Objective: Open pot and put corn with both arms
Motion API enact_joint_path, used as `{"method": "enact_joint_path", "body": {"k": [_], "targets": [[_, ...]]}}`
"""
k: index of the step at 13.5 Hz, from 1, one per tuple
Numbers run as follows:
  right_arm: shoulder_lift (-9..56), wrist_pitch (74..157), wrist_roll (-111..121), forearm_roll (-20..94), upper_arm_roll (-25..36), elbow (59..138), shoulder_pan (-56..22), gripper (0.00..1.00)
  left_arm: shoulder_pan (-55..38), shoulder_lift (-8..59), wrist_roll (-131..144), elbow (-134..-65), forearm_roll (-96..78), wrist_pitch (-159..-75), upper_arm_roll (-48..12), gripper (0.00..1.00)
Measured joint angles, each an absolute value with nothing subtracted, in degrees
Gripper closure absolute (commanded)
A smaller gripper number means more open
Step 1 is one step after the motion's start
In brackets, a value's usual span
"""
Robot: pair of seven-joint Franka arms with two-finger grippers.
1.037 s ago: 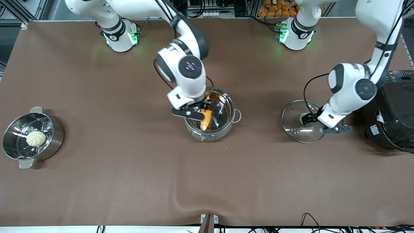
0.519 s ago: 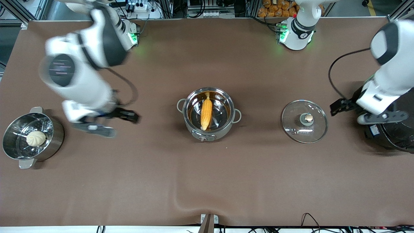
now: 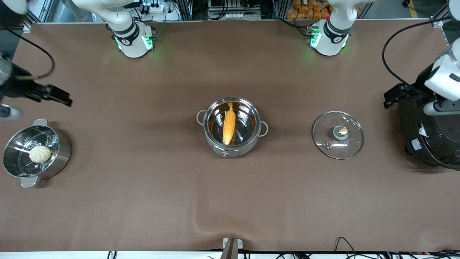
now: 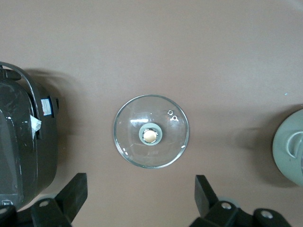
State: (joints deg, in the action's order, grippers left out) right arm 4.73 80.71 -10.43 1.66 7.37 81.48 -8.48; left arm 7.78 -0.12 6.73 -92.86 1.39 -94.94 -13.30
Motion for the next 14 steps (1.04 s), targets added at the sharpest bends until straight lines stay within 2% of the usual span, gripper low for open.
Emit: {"method": "enact_joint_path", "body": {"k": [8, 9, 11, 12, 14], "targets": [[-1.9, 80.5, -7.8, 1.7, 6.8, 86.0, -7.5, 0.0, 7.5, -0.3, 6.6, -92.5, 1.4, -94.0, -13.1, 0.0], [-2.6, 80.9, -6.4, 1.7, 6.8, 86.8, -7.0, 0.0, 5.3, -0.3, 6.5, -92.1, 1.4, -93.2, -11.5, 0.0], [-2.8, 82.2, -5.0, 1.7, 6.9, 87.7, -6.0, 0.0, -3.9, -0.3, 6.6, -90.8, 1.4, -91.1, -2.6, 0.0], [-2.6, 82.6, -4.7, 1.7, 6.9, 87.9, -5.6, 0.0, -6.1, -0.3, 6.6, -90.1, 1.4, -90.1, -0.1, 0.0], [-1.5, 83.1, -4.6, 1.7, 6.9, 87.7, -5.3, 0.0, -5.6, -0.2, 6.6, -89.6, 1.4, -89.1, 0.0, 0.0]]}}
